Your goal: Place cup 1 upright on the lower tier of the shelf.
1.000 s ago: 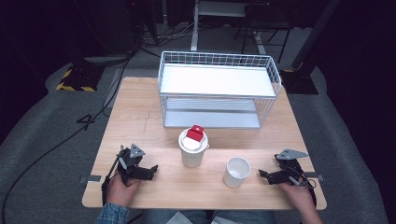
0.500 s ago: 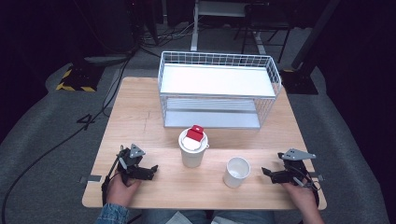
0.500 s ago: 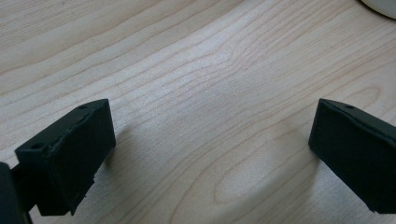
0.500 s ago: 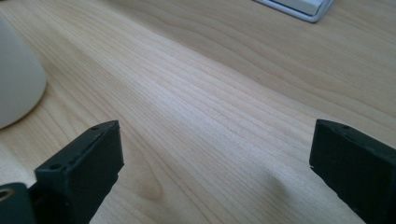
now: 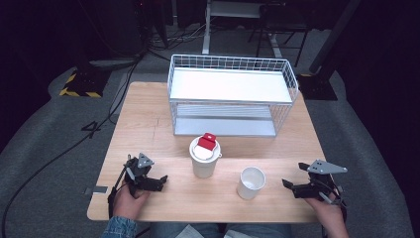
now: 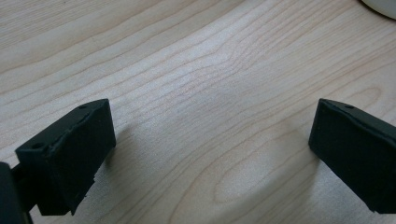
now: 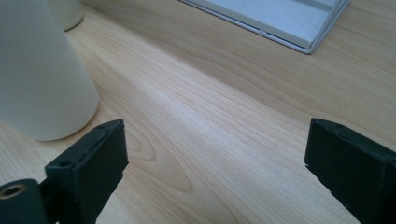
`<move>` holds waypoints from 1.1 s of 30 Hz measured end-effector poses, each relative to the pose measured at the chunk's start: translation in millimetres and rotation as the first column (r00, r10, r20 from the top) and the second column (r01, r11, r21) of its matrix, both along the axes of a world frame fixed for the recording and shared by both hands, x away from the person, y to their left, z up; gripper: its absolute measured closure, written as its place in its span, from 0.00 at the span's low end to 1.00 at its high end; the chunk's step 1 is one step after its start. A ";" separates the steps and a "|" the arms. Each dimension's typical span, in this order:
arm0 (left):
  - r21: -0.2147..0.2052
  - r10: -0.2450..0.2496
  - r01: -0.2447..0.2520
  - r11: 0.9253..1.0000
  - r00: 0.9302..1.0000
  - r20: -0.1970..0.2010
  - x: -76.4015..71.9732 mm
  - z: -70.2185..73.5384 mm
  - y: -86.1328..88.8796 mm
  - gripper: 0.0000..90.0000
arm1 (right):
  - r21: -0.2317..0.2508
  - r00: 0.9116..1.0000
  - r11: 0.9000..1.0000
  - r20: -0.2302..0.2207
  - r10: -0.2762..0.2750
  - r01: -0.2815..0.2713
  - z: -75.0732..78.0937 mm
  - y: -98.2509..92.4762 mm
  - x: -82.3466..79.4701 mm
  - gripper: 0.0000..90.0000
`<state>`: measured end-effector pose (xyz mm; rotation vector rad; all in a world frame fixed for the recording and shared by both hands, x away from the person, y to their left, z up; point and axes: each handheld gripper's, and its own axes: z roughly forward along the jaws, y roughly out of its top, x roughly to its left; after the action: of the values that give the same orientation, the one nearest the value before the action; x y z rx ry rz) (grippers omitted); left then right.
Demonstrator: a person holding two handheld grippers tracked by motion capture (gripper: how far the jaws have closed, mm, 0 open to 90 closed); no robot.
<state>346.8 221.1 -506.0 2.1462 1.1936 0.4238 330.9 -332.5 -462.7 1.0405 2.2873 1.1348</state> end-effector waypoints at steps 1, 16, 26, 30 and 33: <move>0.000 0.000 0.000 1.000 1.000 0.000 0.0 0.0 0.0 0.01 | 0.005 1.000 1.000 0.002 0.002 -0.002 1.6 0.5 -1.9 0.07; 0.000 0.000 0.000 1.000 1.000 0.000 0.0 0.0 0.0 0.01 | 0.075 0.994 0.991 0.039 0.106 -0.108 22.2 18.8 -29.7 0.10; 0.000 0.000 0.000 1.000 1.000 0.000 0.0 0.0 0.0 0.01 | 0.108 0.986 0.980 0.029 0.164 -0.166 24.9 37.0 -36.9 0.10; 0.000 0.000 0.000 1.000 1.000 0.000 0.0 0.0 0.0 0.01 | 0.111 0.982 0.976 0.021 0.186 -0.187 21.8 46.4 -37.2 0.10; 0.000 0.000 0.000 1.000 1.000 0.000 0.0 0.0 0.0 0.01 | 0.110 0.978 0.972 0.016 0.207 -0.208 19.9 54.2 -37.3 0.10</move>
<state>346.8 221.1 -506.0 2.1465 1.1934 0.4236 293.6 -278.3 -442.8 0.8507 2.3969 1.3585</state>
